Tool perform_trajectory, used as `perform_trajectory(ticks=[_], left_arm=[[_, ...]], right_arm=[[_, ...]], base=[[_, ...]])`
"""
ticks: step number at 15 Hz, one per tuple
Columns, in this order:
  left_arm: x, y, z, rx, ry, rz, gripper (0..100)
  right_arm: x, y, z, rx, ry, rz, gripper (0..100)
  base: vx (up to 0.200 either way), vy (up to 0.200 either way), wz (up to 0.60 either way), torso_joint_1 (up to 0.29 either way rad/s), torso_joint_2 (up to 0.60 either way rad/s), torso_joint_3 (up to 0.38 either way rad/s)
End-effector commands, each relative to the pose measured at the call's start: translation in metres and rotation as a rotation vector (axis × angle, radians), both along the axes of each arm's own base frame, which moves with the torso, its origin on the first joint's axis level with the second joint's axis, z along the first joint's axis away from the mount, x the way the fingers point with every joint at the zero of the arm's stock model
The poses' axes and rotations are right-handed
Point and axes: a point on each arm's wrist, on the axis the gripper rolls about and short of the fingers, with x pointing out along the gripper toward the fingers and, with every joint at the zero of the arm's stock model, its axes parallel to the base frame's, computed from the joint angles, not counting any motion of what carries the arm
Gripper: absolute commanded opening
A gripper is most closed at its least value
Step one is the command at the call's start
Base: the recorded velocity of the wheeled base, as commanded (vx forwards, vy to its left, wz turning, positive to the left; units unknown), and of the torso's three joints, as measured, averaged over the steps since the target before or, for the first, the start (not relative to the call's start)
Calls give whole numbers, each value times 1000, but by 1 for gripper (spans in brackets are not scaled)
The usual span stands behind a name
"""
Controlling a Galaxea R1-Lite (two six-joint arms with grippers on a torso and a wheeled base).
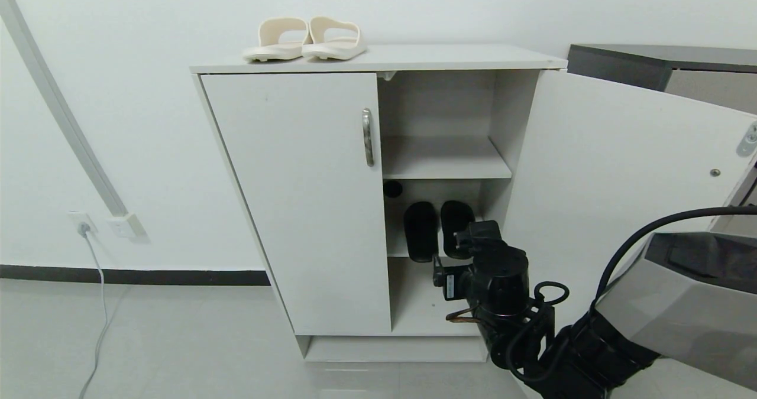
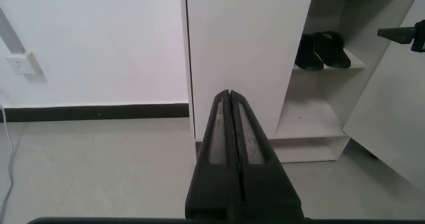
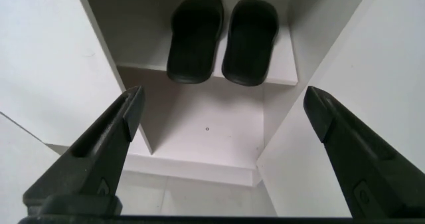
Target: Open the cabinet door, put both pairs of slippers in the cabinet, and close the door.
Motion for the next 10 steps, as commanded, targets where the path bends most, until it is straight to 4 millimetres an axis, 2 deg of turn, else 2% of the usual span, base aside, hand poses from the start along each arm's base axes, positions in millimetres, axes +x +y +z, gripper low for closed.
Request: perform_trajectory(ticks=[1, 5, 10], left_arm=[[0, 0, 0, -2, 1, 1, 0], [0, 0, 0, -2, 1, 1, 0], [0, 0, 0, -2, 1, 1, 0]], right_arm=[[0, -1, 0, 0, -2, -1, 100], [-3, -2, -9, -22, 21, 4, 100], [-3, -2, -10, -14, 9, 4, 100]], base=[[0, 200, 0, 7, 2, 2], [0, 200, 0, 10, 4, 4], [0, 200, 0, 1, 1, 2]])
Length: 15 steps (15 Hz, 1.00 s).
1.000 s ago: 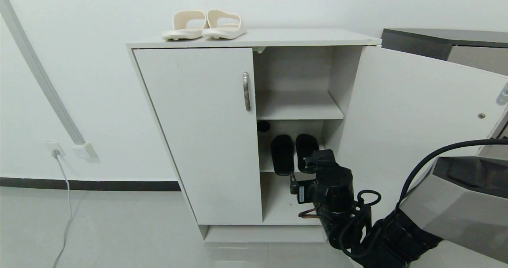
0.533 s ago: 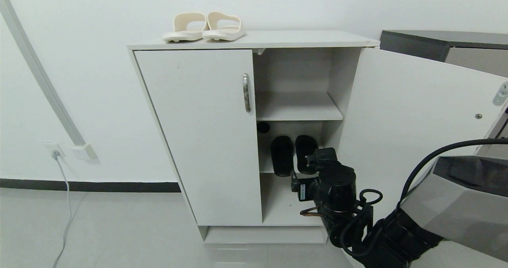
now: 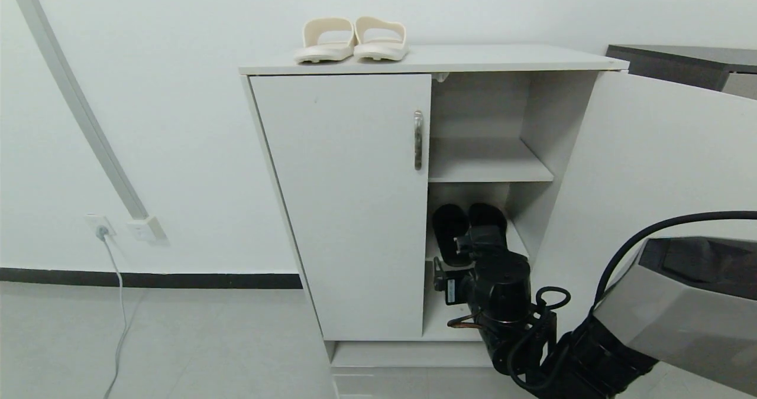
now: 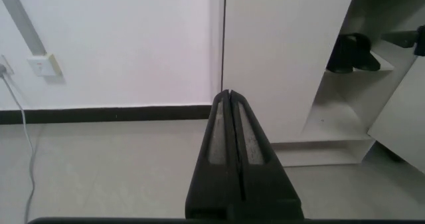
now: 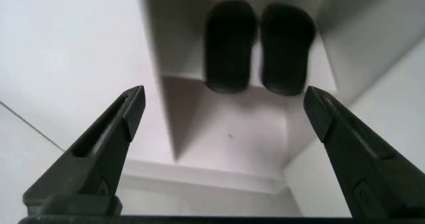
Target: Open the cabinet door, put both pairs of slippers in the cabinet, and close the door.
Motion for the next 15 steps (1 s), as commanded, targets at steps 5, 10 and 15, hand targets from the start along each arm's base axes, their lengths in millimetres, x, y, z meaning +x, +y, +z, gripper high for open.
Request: perform_trajectory(ticks=[5, 10, 15], left_arm=[[0, 0, 0, -1, 1, 0, 0], [0, 0, 0, -2, 0, 0, 0], [0, 0, 0, -4, 0, 1, 0]], right_arm=[[1, 0, -1, -1, -12, -1, 100], [3, -6, 2, -7, -81, 4, 100], [3, -8, 0, -22, -85, 16, 100]], base=[[0, 200, 0, 4, 2, 2], [0, 120, 0, 1, 1, 0], [0, 0, 0, 0, 0, 0]])
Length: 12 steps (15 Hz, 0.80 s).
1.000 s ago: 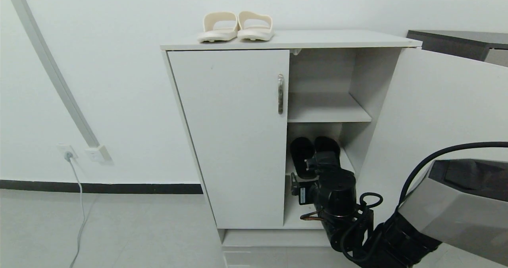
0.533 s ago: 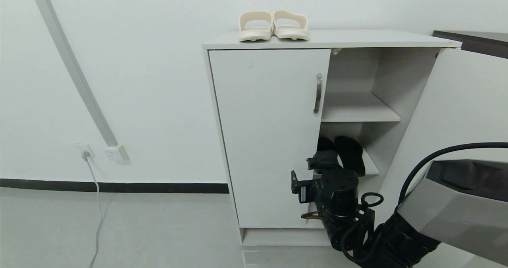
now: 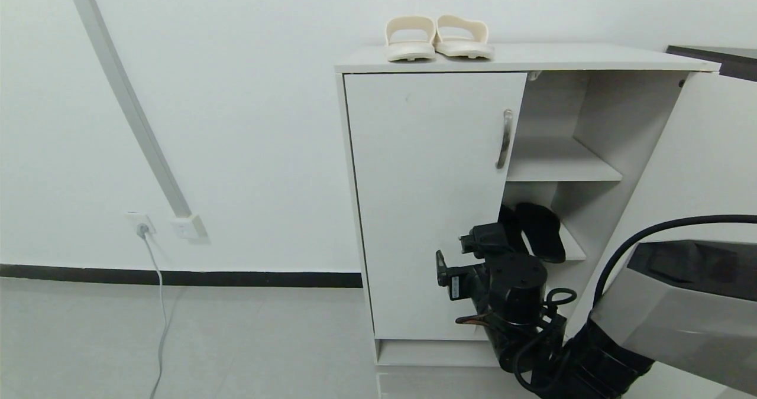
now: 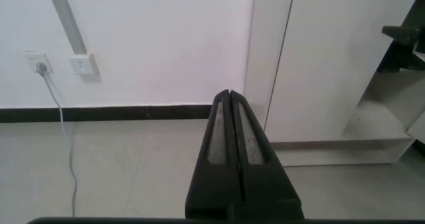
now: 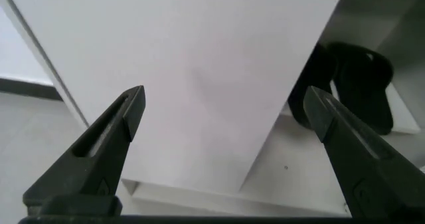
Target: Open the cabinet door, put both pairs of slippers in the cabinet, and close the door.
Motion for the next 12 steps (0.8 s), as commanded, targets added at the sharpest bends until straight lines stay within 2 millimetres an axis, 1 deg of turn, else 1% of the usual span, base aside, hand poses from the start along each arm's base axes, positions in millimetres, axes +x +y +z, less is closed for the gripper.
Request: perform_trajectory(ticks=[1, 10, 12], left_arm=[[0, 0, 0, -1, 1, 0, 0], [0, 0, 0, -1, 2, 0, 0], [0, 0, 0, -1, 1, 0, 0]], right_arm=[[1, 0, -2, -5, 4, -2, 100], [0, -1, -3, -5, 3, -2, 100], [0, -1, -3, -5, 3, -2, 100]], base=[[0, 0, 0, 0, 0, 0], [0, 0, 0, 0, 0, 0], [0, 0, 0, 0, -110, -205]])
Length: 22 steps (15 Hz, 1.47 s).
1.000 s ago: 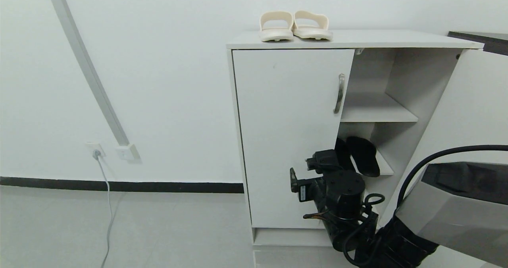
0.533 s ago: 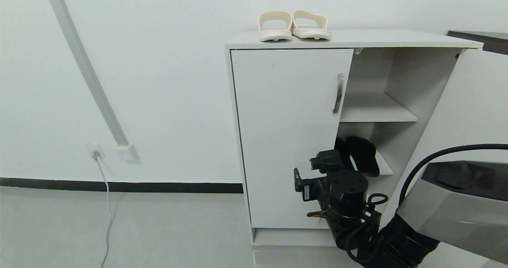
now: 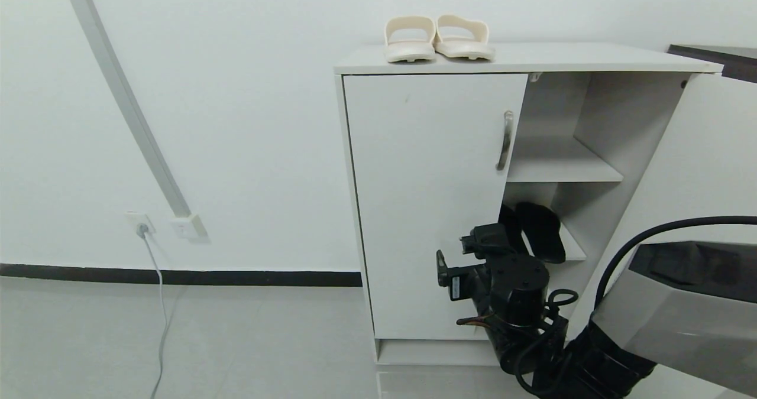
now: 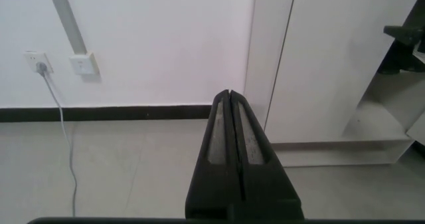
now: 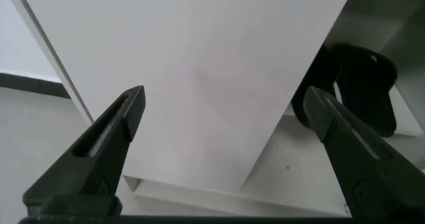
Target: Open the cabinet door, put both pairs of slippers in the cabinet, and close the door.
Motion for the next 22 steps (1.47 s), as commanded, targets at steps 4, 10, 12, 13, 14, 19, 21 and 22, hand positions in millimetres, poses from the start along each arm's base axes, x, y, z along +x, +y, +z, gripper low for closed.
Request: perform_trajectory(ticks=[4, 10, 12, 13, 14, 19, 21, 22], left_arm=[[0, 0, 1, 0, -2, -1, 0], [0, 0, 1, 0, -2, 1, 0], [0, 0, 1, 0, -2, 1, 0], [0, 0, 1, 0, -2, 1, 0], [0, 0, 1, 0, -2, 1, 0], [0, 0, 1, 0, -2, 1, 0], [0, 0, 1, 0, -2, 1, 0], [0, 0, 1, 0, -2, 1, 0]], right_arm=[[0, 0, -1, -9, 1, 0, 100], [0, 0, -1, -8, 0, 0, 100], [0, 0, -1, -9, 1, 0, 100], [0, 0, -1, -9, 1, 0, 100], [0, 0, -1, -9, 1, 0, 100], [0, 0, -1, -9, 1, 0, 100], [0, 0, -1, -10, 2, 0, 100], [0, 0, -1, -10, 2, -2, 100]], base=[[0, 0, 0, 30, -422, -353], [0, 0, 0, 107, -458, -348], [0, 0, 0, 144, -471, -330], [0, 0, 0, 159, -466, -325], [0, 0, 0, 168, -476, -320], [0, 0, 0, 183, -497, -317], [0, 0, 0, 198, -510, -310], [0, 0, 0, 212, -520, -315]])
